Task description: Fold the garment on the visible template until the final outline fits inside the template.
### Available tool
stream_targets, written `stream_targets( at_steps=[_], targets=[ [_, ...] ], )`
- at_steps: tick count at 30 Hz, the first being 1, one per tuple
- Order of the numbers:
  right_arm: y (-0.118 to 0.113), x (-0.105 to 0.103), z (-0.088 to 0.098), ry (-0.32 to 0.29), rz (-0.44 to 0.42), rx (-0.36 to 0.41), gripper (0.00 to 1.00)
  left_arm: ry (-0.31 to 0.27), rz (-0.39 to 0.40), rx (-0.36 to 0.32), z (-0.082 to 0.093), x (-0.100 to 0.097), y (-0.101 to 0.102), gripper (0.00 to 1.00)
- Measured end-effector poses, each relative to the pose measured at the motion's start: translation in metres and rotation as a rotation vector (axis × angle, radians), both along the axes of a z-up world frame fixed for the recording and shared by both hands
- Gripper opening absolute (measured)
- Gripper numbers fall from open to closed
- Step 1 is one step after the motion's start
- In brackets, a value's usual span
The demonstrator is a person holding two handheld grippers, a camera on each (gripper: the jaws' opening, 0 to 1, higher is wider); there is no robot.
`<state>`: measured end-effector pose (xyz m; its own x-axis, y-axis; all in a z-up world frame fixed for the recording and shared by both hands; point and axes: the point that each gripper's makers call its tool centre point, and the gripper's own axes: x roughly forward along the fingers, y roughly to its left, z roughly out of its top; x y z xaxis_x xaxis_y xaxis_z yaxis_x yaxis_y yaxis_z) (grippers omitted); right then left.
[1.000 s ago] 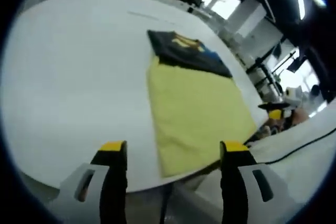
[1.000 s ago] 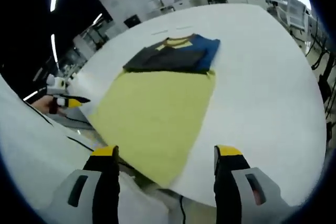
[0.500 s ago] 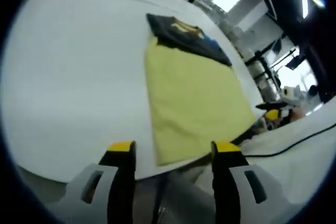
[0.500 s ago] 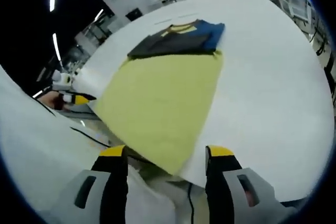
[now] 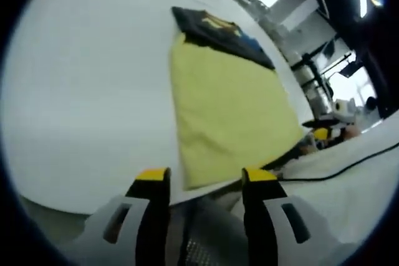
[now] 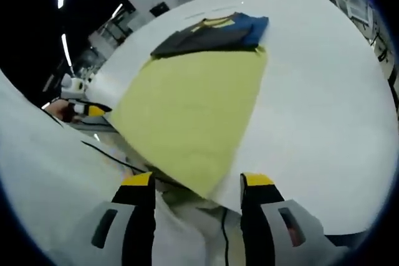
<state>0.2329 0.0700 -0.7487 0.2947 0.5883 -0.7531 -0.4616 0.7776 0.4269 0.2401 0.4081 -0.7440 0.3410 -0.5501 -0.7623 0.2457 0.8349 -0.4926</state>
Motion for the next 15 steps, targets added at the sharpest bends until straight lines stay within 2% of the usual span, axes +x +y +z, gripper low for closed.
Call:
stream_targets(
  at_steps=[15],
  targets=[
    [-0.0011,-0.0042,-0.0103,0.036,0.003,-0.033,0.28,0.031,0.006,-0.001,-0.0093,-0.002,-0.0006,0.25]
  ],
)
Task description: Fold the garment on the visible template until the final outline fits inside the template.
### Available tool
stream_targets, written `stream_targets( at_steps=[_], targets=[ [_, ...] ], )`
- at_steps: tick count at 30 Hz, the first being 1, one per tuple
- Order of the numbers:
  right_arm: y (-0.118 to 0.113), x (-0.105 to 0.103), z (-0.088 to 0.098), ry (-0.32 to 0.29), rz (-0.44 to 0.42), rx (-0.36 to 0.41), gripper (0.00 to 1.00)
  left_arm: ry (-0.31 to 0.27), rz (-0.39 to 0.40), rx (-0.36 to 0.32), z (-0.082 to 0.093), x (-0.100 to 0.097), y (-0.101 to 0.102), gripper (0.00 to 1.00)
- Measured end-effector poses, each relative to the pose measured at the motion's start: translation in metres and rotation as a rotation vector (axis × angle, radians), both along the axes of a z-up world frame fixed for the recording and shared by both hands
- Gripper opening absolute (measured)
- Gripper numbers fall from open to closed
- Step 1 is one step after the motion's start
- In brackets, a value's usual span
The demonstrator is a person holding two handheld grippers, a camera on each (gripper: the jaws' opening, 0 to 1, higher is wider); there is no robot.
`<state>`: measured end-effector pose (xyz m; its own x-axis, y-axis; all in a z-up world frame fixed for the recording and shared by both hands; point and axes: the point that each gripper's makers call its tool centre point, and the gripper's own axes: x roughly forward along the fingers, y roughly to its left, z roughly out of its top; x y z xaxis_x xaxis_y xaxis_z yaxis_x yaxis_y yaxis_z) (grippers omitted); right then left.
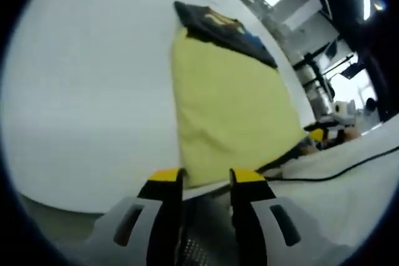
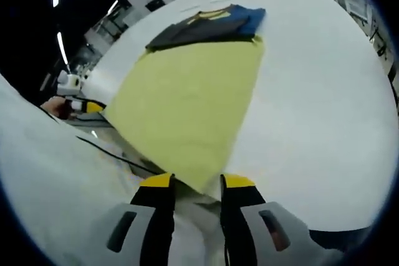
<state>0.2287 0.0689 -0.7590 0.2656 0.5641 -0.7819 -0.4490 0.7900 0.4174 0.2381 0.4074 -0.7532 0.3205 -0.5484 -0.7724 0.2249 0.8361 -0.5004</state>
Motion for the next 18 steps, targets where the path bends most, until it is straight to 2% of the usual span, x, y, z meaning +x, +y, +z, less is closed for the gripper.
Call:
stream_targets(
  at_steps=[8,18],
  targets=[
    [-0.001,0.0,-0.006,0.009,-0.011,-0.026,0.2,0.003,0.009,0.023,-0.007,0.003,0.006,0.16],
    [-0.002,0.004,-0.01,-0.007,-0.027,-0.063,0.07,0.008,0.015,0.055,-0.013,0.005,0.007,0.03]
  ],
)
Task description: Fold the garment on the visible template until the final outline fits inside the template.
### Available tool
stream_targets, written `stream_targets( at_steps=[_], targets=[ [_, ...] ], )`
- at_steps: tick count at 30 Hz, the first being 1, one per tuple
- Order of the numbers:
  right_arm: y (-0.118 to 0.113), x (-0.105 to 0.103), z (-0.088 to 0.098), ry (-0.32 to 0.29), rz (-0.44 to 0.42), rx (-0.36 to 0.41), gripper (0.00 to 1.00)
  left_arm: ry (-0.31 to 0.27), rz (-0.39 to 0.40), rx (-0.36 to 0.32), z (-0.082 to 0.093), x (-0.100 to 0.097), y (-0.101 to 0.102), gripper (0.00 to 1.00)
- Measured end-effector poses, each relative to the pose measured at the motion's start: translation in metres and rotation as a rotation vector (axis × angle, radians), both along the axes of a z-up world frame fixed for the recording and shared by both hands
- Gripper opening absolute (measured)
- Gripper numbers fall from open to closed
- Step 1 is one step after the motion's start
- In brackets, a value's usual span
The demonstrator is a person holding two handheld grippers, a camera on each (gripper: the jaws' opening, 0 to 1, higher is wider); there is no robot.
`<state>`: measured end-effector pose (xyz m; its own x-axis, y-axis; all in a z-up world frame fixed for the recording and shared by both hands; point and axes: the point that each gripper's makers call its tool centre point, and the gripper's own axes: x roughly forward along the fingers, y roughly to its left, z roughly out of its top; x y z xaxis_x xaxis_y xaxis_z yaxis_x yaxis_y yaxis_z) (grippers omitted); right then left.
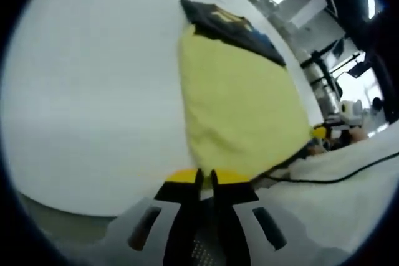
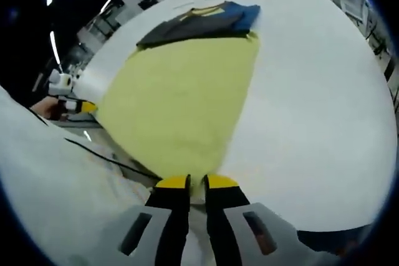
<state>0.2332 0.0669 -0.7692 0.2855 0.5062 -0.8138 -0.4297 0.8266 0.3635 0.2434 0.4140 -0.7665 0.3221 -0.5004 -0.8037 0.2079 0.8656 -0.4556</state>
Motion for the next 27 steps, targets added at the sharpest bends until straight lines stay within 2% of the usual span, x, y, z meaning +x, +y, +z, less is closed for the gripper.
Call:
stream_targets(
  at_steps=[10,14,18,25,27],
  targets=[
    [-0.001,0.002,0.0,-0.034,0.046,-0.035,0.04,0.013,0.016,0.015,0.001,0.001,-0.001,0.01],
    [-0.001,0.002,0.002,-0.031,0.051,-0.039,0.03,0.024,0.034,-0.007,0.004,-0.001,-0.002,0.0],
    [0.002,0.009,0.015,-0.044,0.041,0.036,0.03,0.009,0.071,-0.083,0.017,0.003,-0.006,0.0],
    [0.002,0.019,0.031,-0.068,0.049,0.092,0.03,-0.001,0.055,-0.092,0.02,0.001,-0.004,0.0],
    [0.005,0.019,0.035,-0.08,0.064,0.104,0.03,0.001,0.07,-0.121,0.025,0.0,-0.006,0.0]
  ],
)
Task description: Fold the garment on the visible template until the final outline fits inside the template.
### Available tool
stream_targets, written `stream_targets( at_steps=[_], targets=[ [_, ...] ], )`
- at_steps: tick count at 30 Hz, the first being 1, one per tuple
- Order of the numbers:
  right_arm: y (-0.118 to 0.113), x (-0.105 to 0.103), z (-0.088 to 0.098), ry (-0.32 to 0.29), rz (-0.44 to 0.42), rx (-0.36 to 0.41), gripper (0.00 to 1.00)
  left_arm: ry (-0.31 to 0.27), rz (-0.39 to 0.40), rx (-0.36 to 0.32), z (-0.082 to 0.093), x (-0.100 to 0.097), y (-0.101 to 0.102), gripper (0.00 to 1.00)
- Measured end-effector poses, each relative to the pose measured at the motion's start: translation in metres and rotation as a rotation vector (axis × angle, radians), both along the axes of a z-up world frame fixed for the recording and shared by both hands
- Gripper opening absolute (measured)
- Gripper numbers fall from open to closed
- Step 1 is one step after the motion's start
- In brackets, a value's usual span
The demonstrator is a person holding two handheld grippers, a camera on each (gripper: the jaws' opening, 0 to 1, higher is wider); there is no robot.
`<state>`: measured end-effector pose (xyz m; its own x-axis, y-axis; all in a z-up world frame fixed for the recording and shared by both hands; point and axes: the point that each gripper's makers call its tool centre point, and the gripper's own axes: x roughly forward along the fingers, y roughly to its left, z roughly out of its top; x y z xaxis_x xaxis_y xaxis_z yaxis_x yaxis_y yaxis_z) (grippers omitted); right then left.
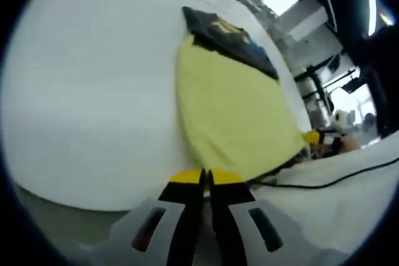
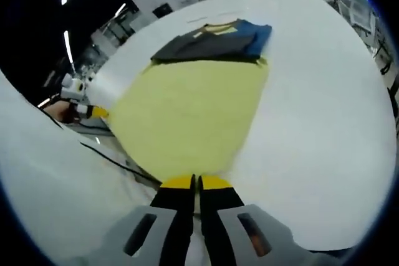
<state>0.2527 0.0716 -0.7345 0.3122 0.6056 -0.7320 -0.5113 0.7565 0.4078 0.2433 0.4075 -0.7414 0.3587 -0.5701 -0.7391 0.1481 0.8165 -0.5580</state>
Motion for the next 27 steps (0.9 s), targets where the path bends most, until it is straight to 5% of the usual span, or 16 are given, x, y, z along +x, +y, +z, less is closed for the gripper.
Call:
stream_targets(
  at_steps=[8,27],
  targets=[
    [-0.004,-0.005,0.008,-0.018,0.082,-0.002,0.03,0.004,0.023,-0.066,0.015,-0.005,-0.009,0.0],
    [-0.014,-0.017,0.016,-0.041,0.093,0.003,0.03,0.012,0.0,-0.115,0.034,-0.016,-0.019,0.0]
  ],
)
